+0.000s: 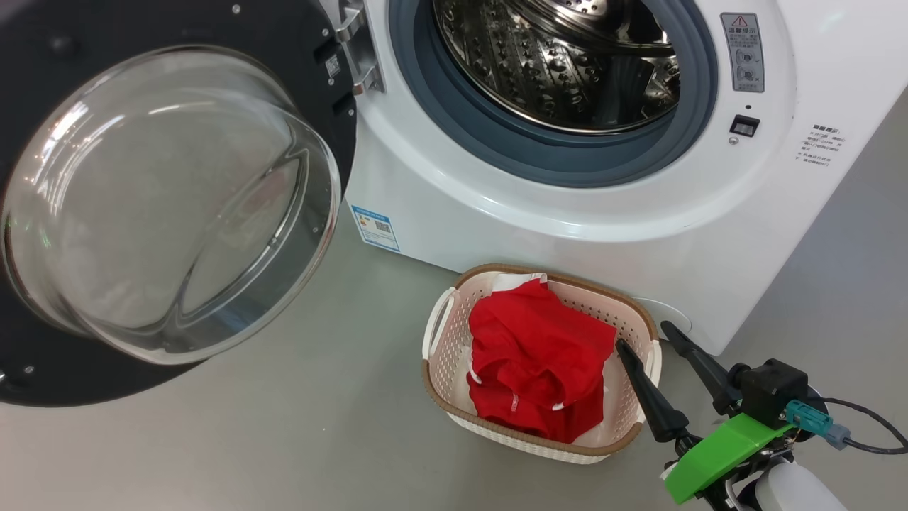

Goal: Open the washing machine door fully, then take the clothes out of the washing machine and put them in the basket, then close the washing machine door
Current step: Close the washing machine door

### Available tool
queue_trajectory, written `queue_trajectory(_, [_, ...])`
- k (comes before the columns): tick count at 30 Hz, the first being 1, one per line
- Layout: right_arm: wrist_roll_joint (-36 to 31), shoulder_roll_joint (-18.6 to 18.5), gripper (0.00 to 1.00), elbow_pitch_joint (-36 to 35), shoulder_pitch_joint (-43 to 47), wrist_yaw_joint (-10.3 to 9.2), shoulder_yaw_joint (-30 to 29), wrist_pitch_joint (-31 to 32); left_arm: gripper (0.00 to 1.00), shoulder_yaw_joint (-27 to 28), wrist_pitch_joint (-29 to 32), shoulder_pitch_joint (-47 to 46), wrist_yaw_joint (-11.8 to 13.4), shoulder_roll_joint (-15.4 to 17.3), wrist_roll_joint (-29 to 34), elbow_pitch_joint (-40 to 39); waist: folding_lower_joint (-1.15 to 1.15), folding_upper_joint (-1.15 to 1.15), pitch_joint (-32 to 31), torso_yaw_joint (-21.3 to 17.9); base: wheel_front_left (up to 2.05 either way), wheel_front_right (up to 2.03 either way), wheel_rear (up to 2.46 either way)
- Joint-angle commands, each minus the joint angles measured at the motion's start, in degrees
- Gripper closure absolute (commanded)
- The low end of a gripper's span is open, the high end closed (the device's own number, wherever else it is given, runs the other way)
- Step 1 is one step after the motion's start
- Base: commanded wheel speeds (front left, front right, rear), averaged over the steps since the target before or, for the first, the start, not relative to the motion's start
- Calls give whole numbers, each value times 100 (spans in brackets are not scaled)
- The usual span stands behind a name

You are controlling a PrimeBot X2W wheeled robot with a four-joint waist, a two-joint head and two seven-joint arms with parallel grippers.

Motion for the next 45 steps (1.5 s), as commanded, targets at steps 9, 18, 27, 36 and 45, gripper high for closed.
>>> queue_trajectory(9, [-115, -73, 0, -132, -188, 9, 110, -28, 100, 120, 162, 232, 59, 341, -110, -388, 0, 0, 105, -11, 0, 0, 0])
queue_trajectory(18, [-119, -67, 0, -115, -233, 9, 110, -28, 100, 93, 603, 304, -95, 396, -252, -374, 0, 0, 110, -54, 0, 0, 0])
queue_trajectory(27, [-119, -43, 0, -128, -217, 9, 77, -28, 100, -38, 1197, 423, -466, 490, -411, -369, 0, 0, 54, -83, 0, 0, 0])
queue_trajectory(36, [-111, -14, 0, -145, -144, 9, 37, -28, 100, -247, 1881, 743, -579, 523, -784, -924, 0, 0, -47, -62, 0, 0, 0])
queue_trajectory(45, [-103, 9, 0, -160, -110, 9, 4, -28, 100, -527, 2335, 1252, -581, 560, -1189, -1923, 0, 0, -116, -60, 0, 0, 0])
